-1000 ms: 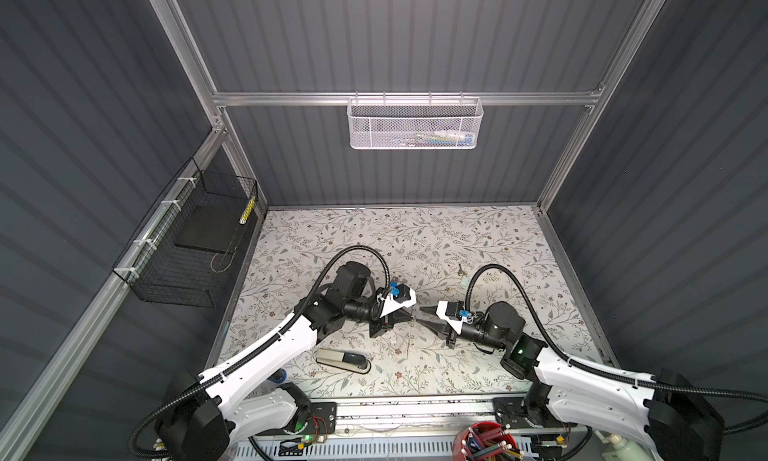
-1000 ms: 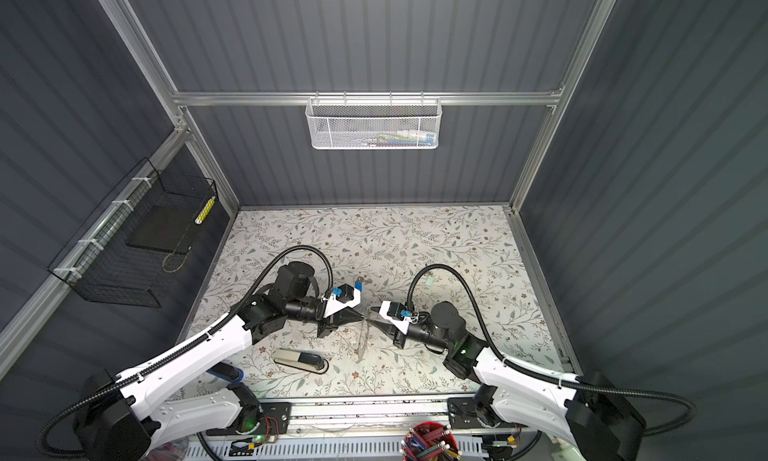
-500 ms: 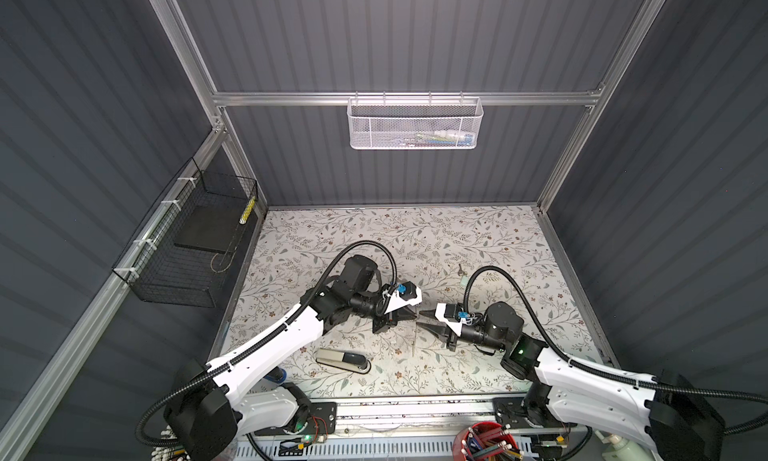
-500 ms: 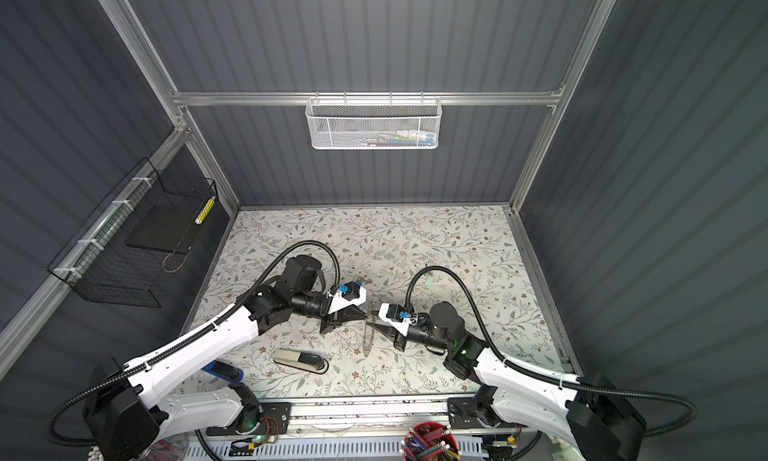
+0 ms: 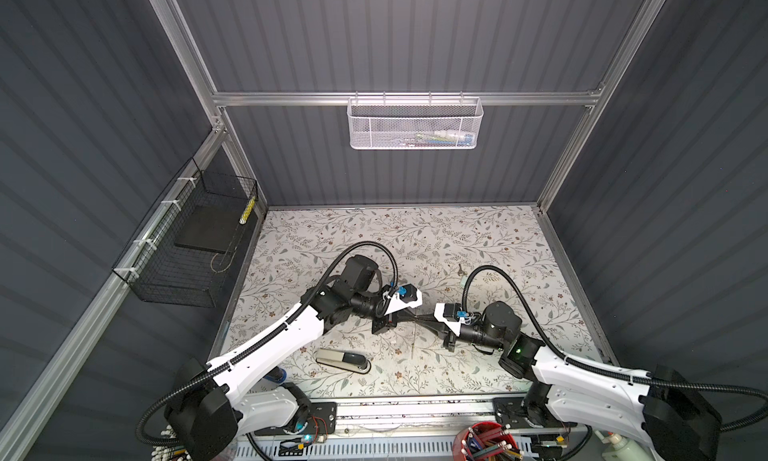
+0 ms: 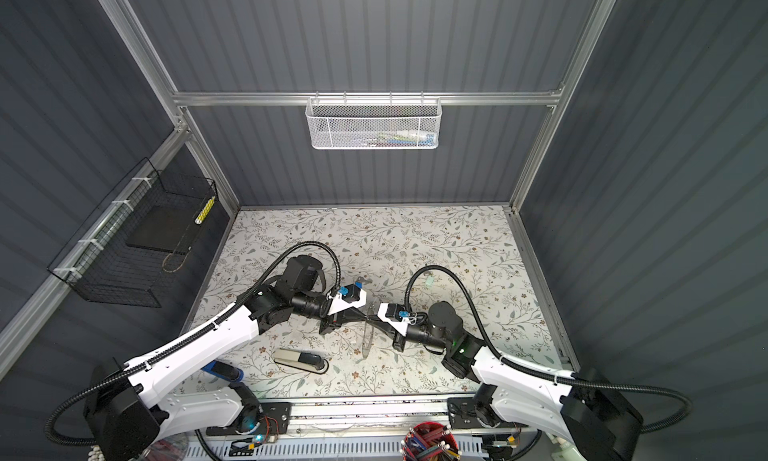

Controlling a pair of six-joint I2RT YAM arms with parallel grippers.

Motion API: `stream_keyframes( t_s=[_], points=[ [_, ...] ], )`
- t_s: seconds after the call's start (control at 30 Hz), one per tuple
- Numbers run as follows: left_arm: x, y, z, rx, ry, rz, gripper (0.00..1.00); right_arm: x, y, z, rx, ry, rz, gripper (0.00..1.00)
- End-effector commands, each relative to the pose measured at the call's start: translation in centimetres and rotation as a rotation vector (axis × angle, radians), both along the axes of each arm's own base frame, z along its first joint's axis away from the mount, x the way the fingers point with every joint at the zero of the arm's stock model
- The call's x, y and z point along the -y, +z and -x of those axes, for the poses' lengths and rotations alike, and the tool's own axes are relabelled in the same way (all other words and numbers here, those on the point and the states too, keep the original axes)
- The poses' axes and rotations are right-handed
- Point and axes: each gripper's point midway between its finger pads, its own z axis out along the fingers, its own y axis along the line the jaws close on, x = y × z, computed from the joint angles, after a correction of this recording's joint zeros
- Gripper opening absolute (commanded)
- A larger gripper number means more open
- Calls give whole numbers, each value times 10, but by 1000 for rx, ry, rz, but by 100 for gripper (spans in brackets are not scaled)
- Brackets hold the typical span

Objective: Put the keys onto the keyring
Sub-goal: 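Open the left gripper and pull the right gripper holding the plate away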

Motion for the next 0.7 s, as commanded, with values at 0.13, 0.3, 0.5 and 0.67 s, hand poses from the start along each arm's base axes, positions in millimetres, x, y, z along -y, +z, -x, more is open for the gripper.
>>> stream_keyframes(
  t_s=[0.13, 0.3, 0.5, 0.67],
  points=[
    [1, 8, 8, 9, -54, 9, 0, 0, 4, 2, -2, 14, -24, 21],
    [2, 10, 9, 13, -64, 16, 0, -1, 2, 3, -7, 27, -18, 15],
    [4, 12, 11, 9, -77, 26, 0, -4, 1, 4, -12, 49, -5, 12],
    [5, 13, 1, 29, -16, 39, 21, -2, 2, 4, -10, 36, -9, 5]
  ],
)
